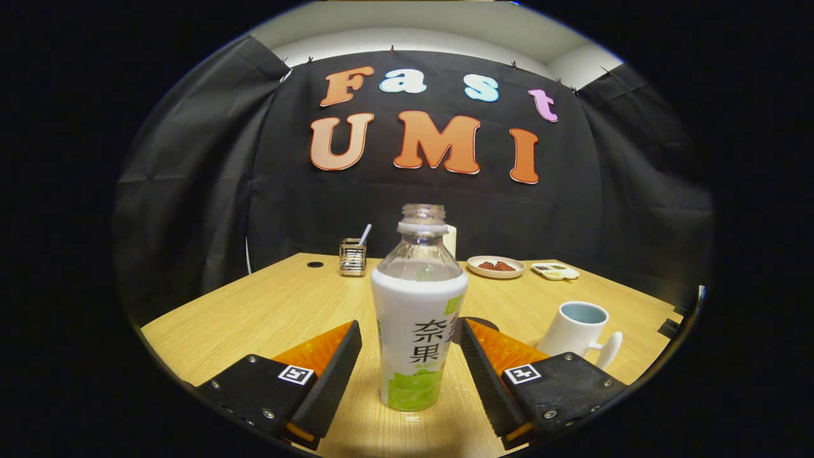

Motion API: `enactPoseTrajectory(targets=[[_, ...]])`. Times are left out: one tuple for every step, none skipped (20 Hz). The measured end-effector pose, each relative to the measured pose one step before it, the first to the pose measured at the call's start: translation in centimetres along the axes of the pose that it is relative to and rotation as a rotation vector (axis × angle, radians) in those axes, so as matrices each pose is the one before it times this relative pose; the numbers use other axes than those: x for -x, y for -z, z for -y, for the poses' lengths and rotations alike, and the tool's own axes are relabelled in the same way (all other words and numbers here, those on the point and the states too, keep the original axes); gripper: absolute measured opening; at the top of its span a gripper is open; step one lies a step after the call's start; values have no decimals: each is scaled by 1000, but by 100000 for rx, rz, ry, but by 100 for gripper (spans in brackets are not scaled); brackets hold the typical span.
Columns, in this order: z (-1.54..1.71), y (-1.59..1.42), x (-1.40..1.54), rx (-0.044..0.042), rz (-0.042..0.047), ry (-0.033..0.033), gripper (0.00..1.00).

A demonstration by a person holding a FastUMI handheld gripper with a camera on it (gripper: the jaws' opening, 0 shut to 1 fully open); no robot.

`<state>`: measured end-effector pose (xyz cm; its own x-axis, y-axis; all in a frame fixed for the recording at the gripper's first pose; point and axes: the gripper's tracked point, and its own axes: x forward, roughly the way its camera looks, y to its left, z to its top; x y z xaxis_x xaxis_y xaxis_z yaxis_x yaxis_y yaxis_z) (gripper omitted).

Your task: Take the bottle from table, then pour the juice into the cup, finally place the bottle on the coaster

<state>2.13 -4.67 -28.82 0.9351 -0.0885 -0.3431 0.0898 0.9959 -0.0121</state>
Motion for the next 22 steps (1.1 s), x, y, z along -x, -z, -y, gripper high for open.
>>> enactPoseTrajectory(targets=[[-53, 411, -270, -676, -229, -472, 91], [24, 214, -274, -378, -396, -453, 90], [201, 166, -255, 487, -109, 1006, 87], [195, 156, -218, 333, 119, -125, 85], [55, -57, -227, 51, 269, 75, 81], [-87, -225, 36, -309, 946, -978, 78], [-38, 47, 80, -287, -471, -350, 68], [-64, 25, -405, -162, 411, -396, 66], [-33, -70, -80, 800, -218, -16, 64], [19, -2, -97, 750, -44, -140, 62], [-57, 10, -135, -221, -876, -118, 61], [-27, 11, 84, -1292, -396, -89, 61], [-54, -286, -190, -1638, -376, -426, 60], [-19, -288, -83, -1924, -72, -519, 59], [10, -373, -62, -1908, 88, -580, 59], [9, -198, 46, -2166, 359, -392, 58], [70, -430, -34, -2715, 283, -241, 59], [78, -369, 30, -3117, 338, -536, 58], [-53, -411, -10, -3169, -17, -765, 58], [116, -281, -11, -3121, 319, -256, 58], [153, -534, -81, -3488, 168, -407, 58], [35, -341, -132, -3906, 375, -428, 58]])
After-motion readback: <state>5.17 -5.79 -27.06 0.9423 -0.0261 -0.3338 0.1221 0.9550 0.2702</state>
